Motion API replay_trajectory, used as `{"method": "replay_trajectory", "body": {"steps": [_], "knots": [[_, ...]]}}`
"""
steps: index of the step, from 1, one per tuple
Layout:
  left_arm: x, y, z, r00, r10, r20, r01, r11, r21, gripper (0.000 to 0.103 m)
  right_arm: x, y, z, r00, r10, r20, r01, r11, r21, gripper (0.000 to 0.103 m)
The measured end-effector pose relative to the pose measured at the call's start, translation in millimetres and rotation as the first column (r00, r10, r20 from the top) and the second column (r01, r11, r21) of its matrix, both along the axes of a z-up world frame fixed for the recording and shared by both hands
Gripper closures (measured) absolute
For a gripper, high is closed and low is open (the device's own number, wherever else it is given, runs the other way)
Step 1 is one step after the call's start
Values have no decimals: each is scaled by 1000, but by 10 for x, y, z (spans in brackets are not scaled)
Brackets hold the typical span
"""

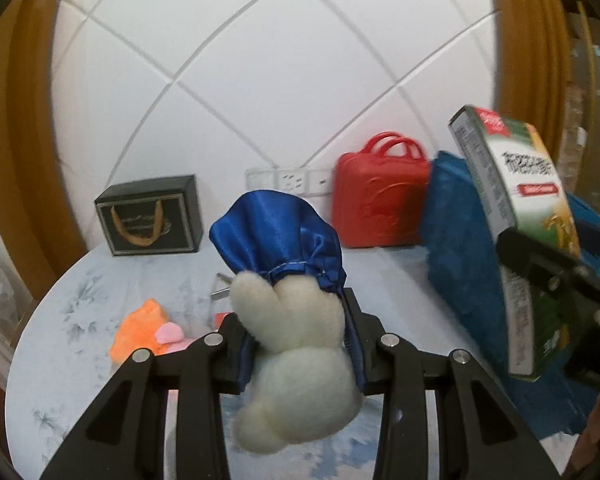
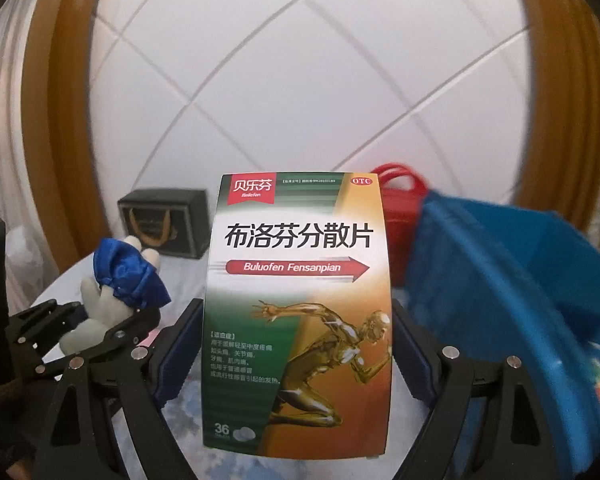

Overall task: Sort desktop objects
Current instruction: 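Lift the bunny and Buluofen box and carry them over the blue crate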

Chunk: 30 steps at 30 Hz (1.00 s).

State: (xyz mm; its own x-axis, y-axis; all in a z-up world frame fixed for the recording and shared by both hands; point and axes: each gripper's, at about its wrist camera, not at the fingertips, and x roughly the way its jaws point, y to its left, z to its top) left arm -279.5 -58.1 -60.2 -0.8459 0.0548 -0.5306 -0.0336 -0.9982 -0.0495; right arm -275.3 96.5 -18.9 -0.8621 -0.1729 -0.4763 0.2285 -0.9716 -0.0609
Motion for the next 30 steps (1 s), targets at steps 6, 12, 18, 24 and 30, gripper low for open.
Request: {"method": "replay_trajectory", "body": {"steps": [6,12,18,24,30], "knots": [[322,607,324,995,-80,-61,78,997,-19,67,547,608,379,994,-71,-82,69,997,-33,16],[686,1529,678,976,-159,-150,156,987,-33,67,986,1503,706,981,-123,-150,113,991,-73,16],[932,2666,916,958,-218,-186,215,976,-36,66,1229,2615,863,959,-198,-203,184,979,-85,16],[1072,3736,928,952,-253,-170,247,967,-59,66,1205,3731,763,952,-240,-189,228,970,-80,16],[919,4356,724,966,-251,-59,246,966,-80,66,1011,4413,574,962,-249,-112,240,967,-87,16]]}}
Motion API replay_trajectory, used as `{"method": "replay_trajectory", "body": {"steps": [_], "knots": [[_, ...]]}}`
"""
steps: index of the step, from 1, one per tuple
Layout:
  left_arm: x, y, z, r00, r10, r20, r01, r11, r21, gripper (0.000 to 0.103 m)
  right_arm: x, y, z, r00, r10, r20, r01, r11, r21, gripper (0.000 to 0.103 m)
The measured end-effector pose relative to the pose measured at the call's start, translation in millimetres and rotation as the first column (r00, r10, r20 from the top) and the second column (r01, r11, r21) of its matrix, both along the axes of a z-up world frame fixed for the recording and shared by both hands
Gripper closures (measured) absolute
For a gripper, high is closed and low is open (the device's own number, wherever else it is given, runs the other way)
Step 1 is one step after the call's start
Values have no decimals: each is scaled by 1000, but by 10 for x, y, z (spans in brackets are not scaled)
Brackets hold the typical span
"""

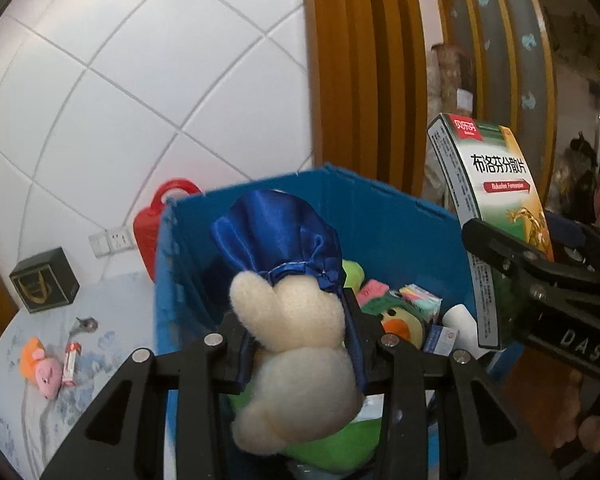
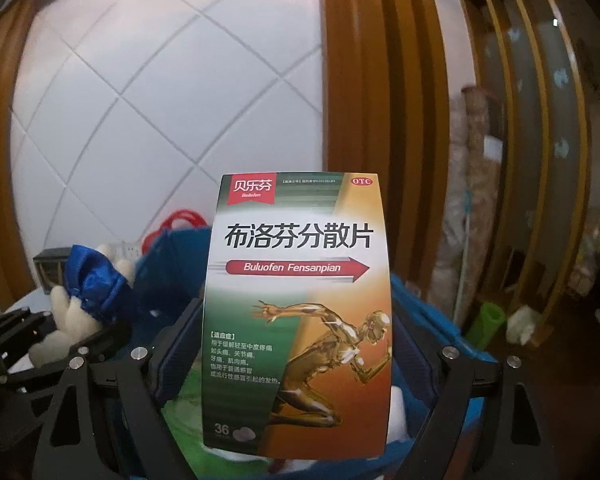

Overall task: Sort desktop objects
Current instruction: 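Lift the bunny and Buluofen box and carry them over the blue crate, then lower both items into the crate and open both tools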

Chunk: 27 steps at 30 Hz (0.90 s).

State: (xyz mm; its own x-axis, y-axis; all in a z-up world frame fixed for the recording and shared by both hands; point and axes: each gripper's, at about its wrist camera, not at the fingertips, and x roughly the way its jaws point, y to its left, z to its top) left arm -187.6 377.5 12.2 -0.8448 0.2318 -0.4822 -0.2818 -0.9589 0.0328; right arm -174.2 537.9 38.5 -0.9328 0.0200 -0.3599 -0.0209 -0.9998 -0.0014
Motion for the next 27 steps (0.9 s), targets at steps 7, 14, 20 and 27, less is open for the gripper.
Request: {"method": "replay_trajectory", "body": {"steps": [7,14,20,27], "knots": [[-108,379,-130,999,11,52,-9,999,-46,66,-210,359,-176,999,-29,36,28,999,27,16],[-156,489,-156,998,39,56,-36,997,-61,64,-340,424,-240,998,-32,56,29,998,58,16],[-178,432,-153,995,83,60,-79,995,-62,34,-367,471,-259,998,-17,67,15,1000,25,5],[-117,339,-121,995,89,48,-87,995,-48,29,-252,462,-201,998,-41,55,38,998,43,0]]}}
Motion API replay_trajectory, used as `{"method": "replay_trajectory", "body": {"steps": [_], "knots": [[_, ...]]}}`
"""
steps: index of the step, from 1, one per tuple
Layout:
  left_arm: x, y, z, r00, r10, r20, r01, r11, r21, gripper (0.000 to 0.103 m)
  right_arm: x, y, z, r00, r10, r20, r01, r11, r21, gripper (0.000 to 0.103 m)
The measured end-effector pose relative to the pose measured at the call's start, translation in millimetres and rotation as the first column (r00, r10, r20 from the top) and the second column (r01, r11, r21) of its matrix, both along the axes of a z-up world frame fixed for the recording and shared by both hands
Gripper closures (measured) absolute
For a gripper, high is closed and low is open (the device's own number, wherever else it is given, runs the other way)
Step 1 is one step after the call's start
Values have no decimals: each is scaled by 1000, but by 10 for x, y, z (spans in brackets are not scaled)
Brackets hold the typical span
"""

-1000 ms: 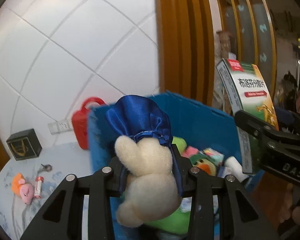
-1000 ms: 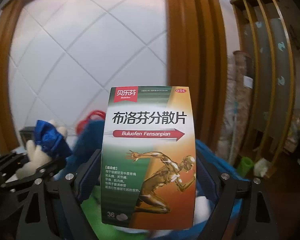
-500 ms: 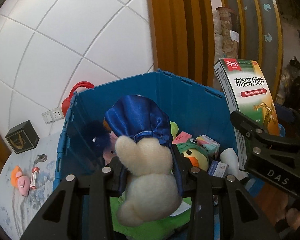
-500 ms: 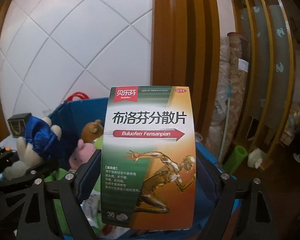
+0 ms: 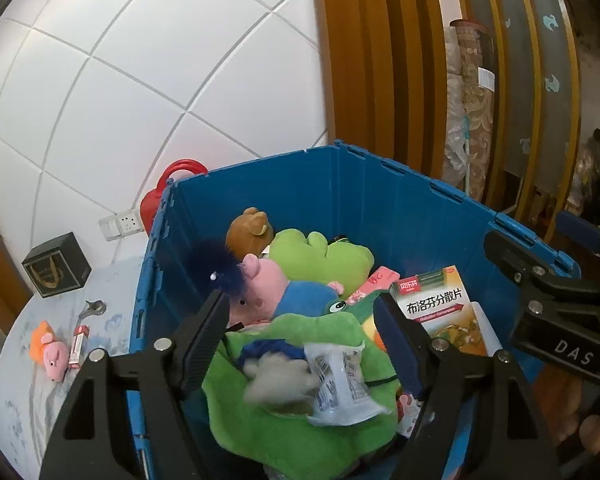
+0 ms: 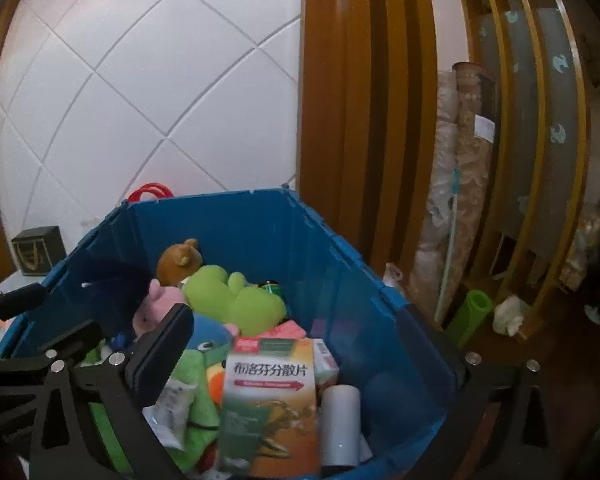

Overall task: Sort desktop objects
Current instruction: 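Lower both items into the crate and open both tools, then withdraw both tools from the crate back over the table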

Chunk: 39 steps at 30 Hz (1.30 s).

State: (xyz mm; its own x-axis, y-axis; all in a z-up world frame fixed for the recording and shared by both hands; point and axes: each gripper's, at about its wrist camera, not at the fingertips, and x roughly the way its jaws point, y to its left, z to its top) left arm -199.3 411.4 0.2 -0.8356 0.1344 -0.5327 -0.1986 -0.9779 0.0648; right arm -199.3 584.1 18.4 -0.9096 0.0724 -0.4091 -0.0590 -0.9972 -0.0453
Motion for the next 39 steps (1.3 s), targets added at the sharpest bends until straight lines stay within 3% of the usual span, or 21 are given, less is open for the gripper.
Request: {"method": "replay_trajectory", "body": {"steps": [12,19,23,30,34,39], "knots": [[235,-350,132,999,17,-45,-16,1000,26,29,235,-217,141,999,31,-21,-31,999,11,0],[353,-903,205,992,98,-81,-94,994,54,29,406,-721,305,985,152,-85,-153,988,-9,0],[382,-1407,198,983,162,-87,-155,985,77,29,460,-1149,382,967,227,-113,-229,973,-9,0],[322,-2508,2,968,243,-57,-236,966,105,29,399,-2276,382,930,349,-116,-348,937,29,0],[201,-3267,-123,959,284,-15,-281,954,102,29,175,-3034,263,918,391,-64,-390,920,21,0],[34,-4341,-340,928,369,57,-373,923,89,29,-169,-3998,37,898,439,20,-438,899,-24,0]]}}
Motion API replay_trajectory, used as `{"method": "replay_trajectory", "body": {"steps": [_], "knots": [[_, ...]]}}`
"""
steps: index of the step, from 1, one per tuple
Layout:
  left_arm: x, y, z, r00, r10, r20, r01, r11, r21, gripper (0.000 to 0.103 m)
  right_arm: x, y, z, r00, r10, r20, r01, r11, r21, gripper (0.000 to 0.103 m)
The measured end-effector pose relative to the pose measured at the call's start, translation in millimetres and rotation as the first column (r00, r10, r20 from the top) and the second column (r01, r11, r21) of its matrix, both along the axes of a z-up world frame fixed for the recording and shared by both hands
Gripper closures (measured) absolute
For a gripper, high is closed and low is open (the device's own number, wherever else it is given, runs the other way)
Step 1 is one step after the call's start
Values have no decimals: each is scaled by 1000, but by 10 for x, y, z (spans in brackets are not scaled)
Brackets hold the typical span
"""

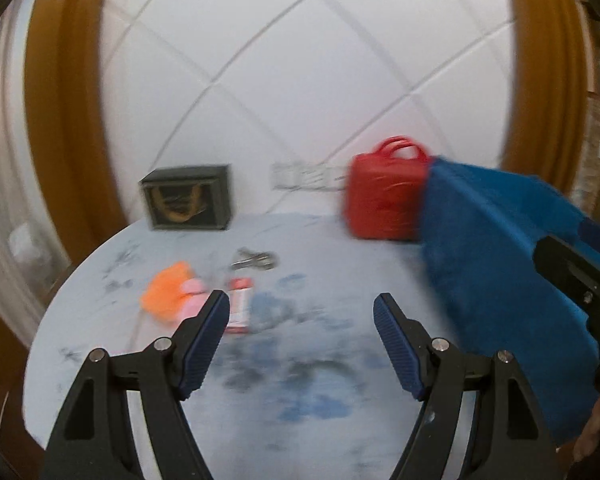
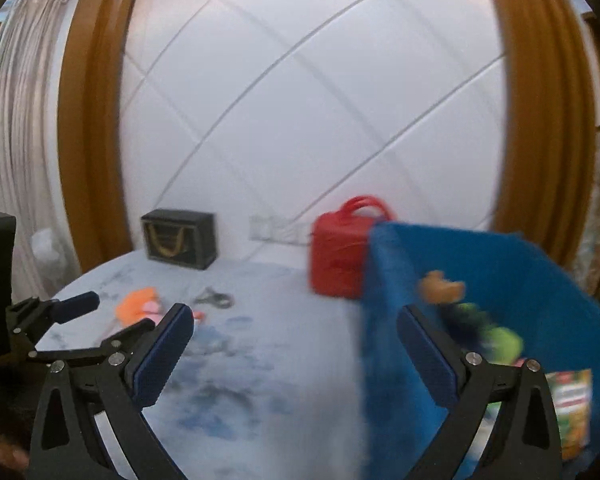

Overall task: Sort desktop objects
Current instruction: 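Withdraw both tools from the crate back over the table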

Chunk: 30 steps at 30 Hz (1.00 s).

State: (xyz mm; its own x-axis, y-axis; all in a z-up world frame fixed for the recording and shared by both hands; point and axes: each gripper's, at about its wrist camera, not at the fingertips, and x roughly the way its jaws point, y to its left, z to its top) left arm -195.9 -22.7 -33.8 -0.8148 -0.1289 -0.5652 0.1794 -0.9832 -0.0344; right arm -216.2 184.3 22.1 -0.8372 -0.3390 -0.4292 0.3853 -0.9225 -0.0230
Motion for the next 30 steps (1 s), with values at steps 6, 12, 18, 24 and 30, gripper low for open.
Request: {"method": "replay_trajectory", "body": {"steps": [6,12,18,24,30], "knots": [[-80,-1058,-394,992,88,96,-91,995,30,29,-367,-946,-402,991,51,122,-59,996,62,0],[-69,-1681,-820,962,186,200,-201,978,58,29,-626,-1460,-828,970,104,220,-130,986,107,0],[0,-1943,-1053,942,208,265,-215,977,0,29,-793,-1783,-1158,946,148,287,-178,981,80,0],[-134,-2228,-1186,950,122,288,-122,992,-15,29,-848,-2145,-1352,932,123,340,-164,982,94,0],[-527,-2613,-1335,950,-62,307,76,997,-33,29,-917,-2534,-1564,920,9,392,-46,995,85,0]]}}
